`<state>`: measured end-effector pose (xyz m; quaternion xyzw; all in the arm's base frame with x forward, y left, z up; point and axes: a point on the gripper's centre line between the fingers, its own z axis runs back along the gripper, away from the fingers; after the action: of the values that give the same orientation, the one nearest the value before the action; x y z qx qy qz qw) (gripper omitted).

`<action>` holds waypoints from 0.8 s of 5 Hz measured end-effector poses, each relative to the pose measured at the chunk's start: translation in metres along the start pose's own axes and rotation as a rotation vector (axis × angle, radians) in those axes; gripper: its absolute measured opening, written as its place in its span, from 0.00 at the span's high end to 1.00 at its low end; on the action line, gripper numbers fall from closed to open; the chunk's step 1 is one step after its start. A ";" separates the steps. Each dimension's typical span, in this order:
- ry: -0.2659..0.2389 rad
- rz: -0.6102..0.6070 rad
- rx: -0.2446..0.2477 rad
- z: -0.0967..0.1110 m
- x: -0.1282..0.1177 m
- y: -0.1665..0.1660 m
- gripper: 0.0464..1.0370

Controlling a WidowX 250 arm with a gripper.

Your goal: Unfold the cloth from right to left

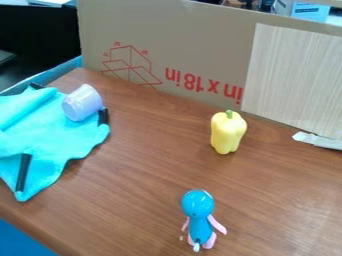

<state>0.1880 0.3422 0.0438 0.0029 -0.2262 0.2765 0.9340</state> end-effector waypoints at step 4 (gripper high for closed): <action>0.045 -0.199 0.211 0.026 0.024 0.040 0.52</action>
<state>0.1743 0.3850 0.0728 0.1170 -0.1734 0.2048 0.9562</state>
